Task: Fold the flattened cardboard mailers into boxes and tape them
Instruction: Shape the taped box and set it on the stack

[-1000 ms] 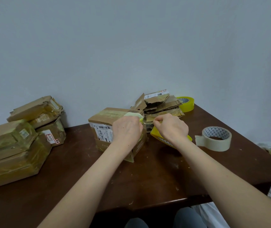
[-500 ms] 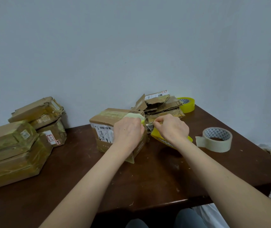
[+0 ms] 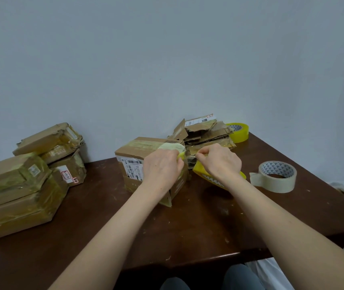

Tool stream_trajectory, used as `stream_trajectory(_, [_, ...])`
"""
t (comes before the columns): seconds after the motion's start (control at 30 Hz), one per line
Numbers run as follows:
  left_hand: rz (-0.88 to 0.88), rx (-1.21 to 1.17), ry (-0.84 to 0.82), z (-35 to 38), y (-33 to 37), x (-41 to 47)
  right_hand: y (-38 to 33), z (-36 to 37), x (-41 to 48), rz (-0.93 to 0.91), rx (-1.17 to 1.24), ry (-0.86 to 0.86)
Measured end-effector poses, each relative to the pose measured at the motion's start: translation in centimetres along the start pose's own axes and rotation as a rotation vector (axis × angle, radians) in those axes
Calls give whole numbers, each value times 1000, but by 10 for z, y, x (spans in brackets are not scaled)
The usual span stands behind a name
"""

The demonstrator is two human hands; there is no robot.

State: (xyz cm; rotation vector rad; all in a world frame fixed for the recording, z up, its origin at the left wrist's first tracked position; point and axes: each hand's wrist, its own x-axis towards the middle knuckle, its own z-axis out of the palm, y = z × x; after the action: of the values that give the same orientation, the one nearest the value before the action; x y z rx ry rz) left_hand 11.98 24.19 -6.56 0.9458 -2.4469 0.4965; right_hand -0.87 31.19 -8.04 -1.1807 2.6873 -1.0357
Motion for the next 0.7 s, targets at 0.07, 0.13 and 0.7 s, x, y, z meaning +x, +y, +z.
stream_trajectory(0.07, [-2, 30, -14, 0, 4, 3, 0, 0, -1, -8, -7, 0])
stream_trajectory(0.13, [-5, 60, -20, 1, 5, 5, -1, 0, -1, -14, -12, -3])
stream_trajectory(0.7, [-16, 17, -45, -2, -10, 0, -4, 2, 0, -10, -29, -6])
